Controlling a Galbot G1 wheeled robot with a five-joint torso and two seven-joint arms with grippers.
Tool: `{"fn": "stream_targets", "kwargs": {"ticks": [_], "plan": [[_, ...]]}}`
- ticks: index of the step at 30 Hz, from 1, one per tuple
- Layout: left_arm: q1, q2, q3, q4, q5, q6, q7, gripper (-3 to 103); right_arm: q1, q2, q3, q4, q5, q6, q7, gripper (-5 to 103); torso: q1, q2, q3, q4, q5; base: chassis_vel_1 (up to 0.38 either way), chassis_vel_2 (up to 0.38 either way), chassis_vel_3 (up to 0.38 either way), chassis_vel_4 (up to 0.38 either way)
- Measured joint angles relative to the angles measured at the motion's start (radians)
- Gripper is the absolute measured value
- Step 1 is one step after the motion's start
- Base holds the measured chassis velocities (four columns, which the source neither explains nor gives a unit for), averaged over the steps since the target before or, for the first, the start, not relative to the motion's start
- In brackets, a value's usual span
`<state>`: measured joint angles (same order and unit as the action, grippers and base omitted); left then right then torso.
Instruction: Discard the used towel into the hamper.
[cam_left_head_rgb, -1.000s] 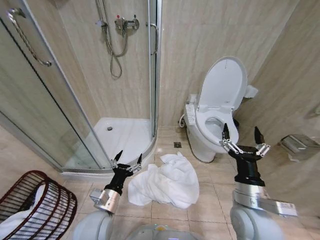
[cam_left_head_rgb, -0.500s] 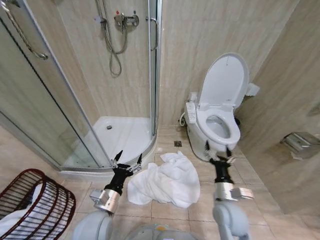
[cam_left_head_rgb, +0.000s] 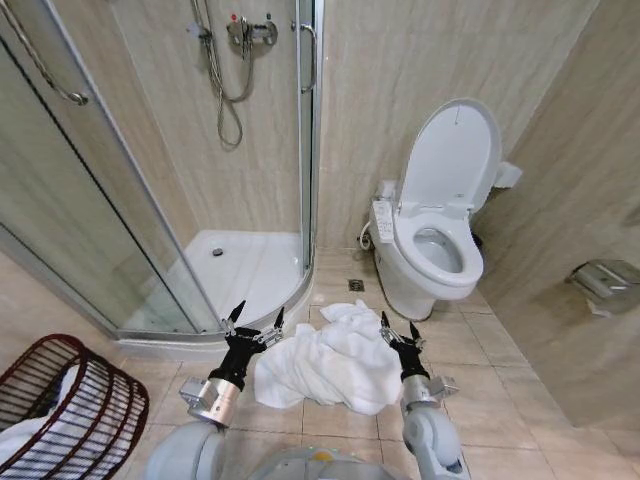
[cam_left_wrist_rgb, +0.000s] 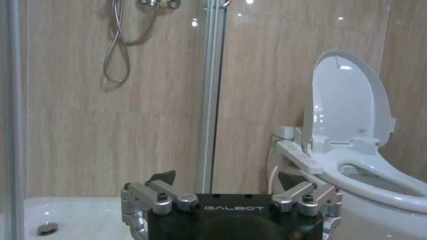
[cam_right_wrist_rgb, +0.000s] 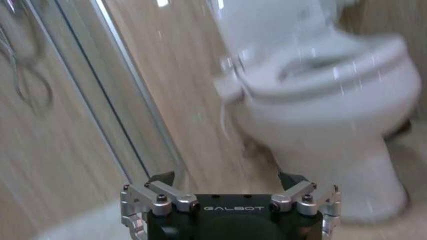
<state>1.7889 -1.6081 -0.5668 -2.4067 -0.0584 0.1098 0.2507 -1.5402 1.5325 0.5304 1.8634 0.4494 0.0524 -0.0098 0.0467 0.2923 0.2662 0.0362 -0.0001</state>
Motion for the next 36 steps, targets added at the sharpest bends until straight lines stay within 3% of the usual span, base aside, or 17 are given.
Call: {"fn": "stream_targets", "kwargs": {"ticks": [2, 11, 20, 26, 28, 36], "plan": [[0.0, 0.0, 0.0, 0.0, 0.0, 0.0, 0.0, 100, 0.004, -0.007, -0.001, -0.016, 0.01, -0.011, 0.004, 100, -0.001, -0.003, -0.001, -0.0001, 0.0002, 0.0, 0.0, 0.0, 0.0], [0.0, 0.0, 0.0, 0.0, 0.0, 0.0, 0.0, 100, 0.072, -0.087, -0.065, -0.22, 0.249, -0.198, 0.053, 100, -0.014, -0.043, -0.03, 0.0001, 0.0001, 0.0, 0.0, 0.0, 0.0], [0.0, 0.0, 0.0, 0.0, 0.0, 0.0, 0.0, 100, 0.189, -0.105, -0.143, -0.44, 0.248, -0.226, 0.125, 100, -0.025, -0.075, -0.051, 0.0003, 0.0003, 0.0, 0.0, 0.0, 0.0], [0.0, 0.0, 0.0, 0.0, 0.0, 0.0, 0.0, 100, 0.23, -0.105, -0.125, -0.551, 0.225, -0.201, 0.177, 100, -0.029, -0.095, -0.066, -0.0001, -0.0003, 0.0, 0.0, 0.0, 0.0], [0.0, 0.0, 0.0, 0.0, 0.0, 0.0, 0.0, 100, 0.257, -0.117, -0.119, -0.624, 0.183, -0.148, 0.184, 100, -0.032, -0.107, -0.075, 0.0, 0.0004, 0.0, 0.0, 0.0, 0.0], [0.0, 0.0, 0.0, 0.0, 0.0, 0.0, 0.0, 100, 0.343, -0.134, -0.068, -0.737, 0.222, -0.171, 0.184, 100, -0.041, -0.136, -0.095, 0.0002, 0.0003, 0.0, 0.0, 0.0, 0.0]]}}
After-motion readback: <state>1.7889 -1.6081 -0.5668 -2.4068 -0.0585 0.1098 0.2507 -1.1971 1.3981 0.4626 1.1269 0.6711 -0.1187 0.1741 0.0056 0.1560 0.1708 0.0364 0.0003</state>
